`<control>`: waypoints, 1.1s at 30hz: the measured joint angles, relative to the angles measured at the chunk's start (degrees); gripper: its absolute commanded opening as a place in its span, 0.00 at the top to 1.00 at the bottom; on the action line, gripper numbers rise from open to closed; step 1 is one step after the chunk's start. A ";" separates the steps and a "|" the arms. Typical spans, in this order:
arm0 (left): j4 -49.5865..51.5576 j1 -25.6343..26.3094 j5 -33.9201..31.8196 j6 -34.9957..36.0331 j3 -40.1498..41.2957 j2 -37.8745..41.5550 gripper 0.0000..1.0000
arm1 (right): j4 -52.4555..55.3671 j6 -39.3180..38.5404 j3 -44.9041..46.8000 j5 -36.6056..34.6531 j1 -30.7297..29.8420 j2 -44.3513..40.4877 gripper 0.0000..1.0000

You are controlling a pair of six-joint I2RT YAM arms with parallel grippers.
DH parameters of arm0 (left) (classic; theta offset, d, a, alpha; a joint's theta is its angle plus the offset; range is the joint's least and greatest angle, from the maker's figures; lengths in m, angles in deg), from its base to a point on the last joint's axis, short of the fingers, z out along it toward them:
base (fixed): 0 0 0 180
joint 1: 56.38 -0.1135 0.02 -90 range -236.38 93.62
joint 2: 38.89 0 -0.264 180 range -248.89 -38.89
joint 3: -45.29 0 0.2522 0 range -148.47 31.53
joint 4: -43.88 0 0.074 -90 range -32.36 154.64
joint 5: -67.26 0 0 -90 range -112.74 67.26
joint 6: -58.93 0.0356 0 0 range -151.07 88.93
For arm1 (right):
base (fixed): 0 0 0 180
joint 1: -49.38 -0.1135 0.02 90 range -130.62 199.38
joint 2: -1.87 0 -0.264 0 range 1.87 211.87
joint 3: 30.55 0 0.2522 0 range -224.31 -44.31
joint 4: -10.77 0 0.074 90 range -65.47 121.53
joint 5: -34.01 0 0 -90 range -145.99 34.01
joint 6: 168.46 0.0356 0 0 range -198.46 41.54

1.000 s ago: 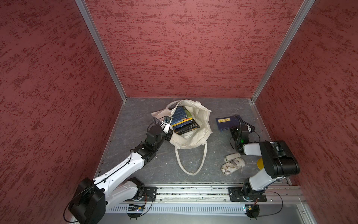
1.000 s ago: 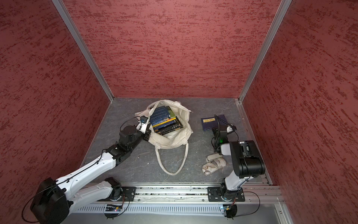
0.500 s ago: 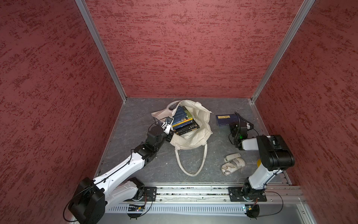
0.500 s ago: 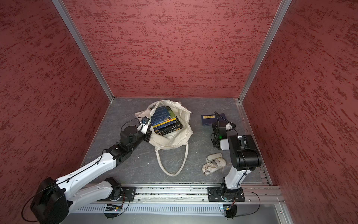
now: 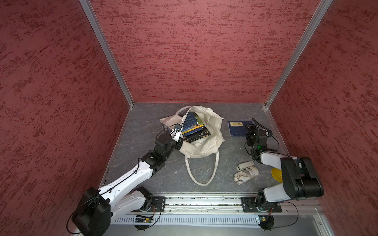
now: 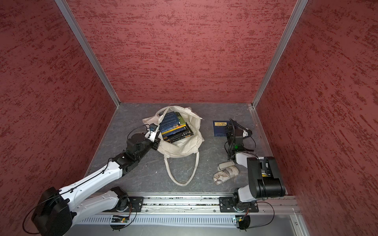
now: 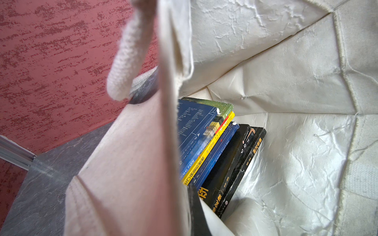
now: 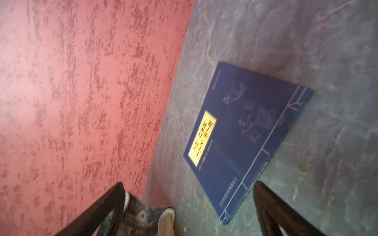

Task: Take out the books from the canvas bag
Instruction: Place the book at the center of the board, then pick up the book from the canvas bag.

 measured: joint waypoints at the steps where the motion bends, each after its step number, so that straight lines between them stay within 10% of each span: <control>1: 0.04 0.00 0.00 -0.09 0.00 0.00 1.00 | 1.03 -0.92 -0.11 1.11 0.00 -1.60 0.01; 15: 5.79 0.02 2.32 -0.52 -2.10 0.72 1.00 | 10.12 -16.39 -7.91 4.17 -14.62 -20.59 0.01; 33: -1.60 -0.98 5.29 1.53 3.85 3.63 1.00 | 13.35 -24.94 -7.85 -0.17 -36.72 -21.99 0.09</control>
